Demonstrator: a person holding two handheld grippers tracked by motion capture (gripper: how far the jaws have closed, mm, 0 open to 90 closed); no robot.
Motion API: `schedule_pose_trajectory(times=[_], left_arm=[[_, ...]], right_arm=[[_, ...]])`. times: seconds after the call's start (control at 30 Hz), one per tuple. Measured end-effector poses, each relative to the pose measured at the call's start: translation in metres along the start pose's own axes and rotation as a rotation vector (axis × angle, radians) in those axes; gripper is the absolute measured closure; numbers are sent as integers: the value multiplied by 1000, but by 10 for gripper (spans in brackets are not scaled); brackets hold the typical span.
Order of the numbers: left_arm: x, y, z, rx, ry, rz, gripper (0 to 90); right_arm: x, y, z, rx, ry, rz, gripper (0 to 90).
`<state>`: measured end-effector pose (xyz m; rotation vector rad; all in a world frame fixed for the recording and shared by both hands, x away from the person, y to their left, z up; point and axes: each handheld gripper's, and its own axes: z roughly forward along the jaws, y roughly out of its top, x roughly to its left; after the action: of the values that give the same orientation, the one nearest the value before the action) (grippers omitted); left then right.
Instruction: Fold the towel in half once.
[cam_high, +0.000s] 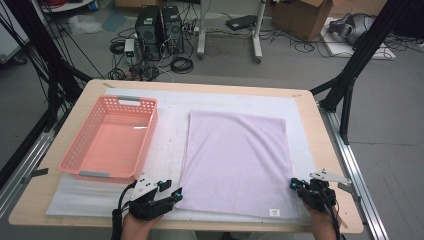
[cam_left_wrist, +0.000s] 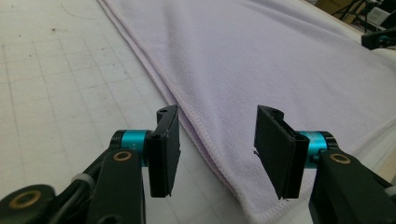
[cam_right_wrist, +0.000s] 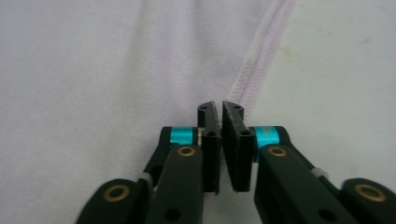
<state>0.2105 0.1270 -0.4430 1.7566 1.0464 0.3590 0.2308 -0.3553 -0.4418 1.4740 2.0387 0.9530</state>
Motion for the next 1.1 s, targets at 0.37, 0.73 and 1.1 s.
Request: schedule_pose_trajectory(times=[0.37,0.73,1.1], left_arm=[[14,13,20,11,-17,8,493],[24,22,42,35,-42,19,488],[36,26,51,70,-12,-15,489]], right_arm=[[-29,22,4,-108,12,86,741],[-31,67,69,-97,-18,106,657],[-45,83,98,6,-196,137,900]])
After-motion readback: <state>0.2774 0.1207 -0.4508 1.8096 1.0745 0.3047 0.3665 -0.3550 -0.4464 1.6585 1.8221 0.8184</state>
